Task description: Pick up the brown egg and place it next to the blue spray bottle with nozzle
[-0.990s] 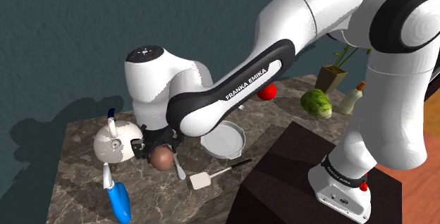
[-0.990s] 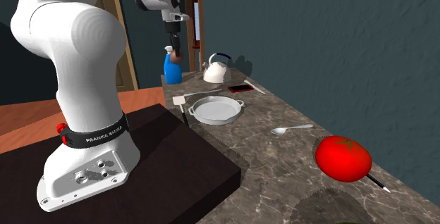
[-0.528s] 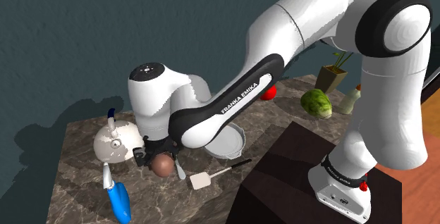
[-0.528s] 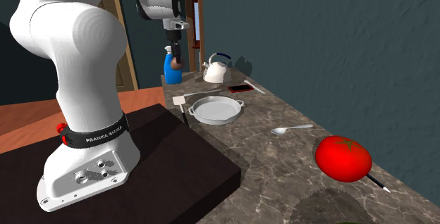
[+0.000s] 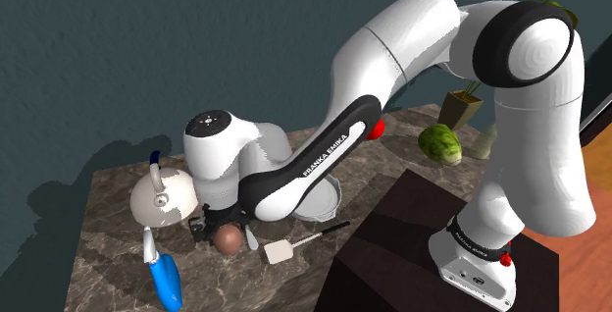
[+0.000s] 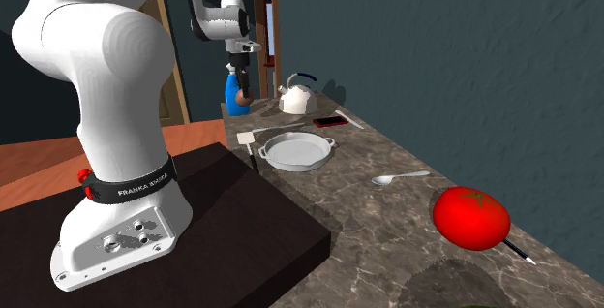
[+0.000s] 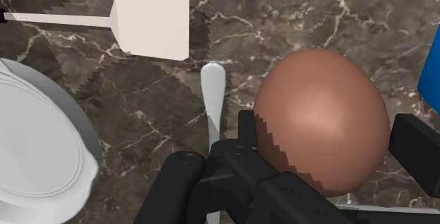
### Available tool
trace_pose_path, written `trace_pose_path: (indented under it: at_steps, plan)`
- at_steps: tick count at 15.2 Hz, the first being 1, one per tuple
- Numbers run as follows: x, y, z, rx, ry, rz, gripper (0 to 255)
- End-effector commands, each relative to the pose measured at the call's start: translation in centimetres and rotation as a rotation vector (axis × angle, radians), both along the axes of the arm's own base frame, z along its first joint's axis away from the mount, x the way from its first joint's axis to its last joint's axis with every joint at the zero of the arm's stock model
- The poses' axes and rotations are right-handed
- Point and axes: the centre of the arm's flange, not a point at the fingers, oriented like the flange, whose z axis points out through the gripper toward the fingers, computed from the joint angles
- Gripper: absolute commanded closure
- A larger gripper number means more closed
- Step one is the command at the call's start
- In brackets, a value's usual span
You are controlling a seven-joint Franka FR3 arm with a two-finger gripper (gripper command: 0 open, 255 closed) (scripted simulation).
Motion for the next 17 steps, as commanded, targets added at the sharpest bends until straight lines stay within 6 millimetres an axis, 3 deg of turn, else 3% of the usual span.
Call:
trace_pose_path:
  at_steps: [1, 17]
  plan:
    - [0.0, -0.1, -1.1, 0.0, -0.001, 0.0, 255]
    - [0.0, -0.1, -9.3, 0.0, -0.001, 0.0, 255]
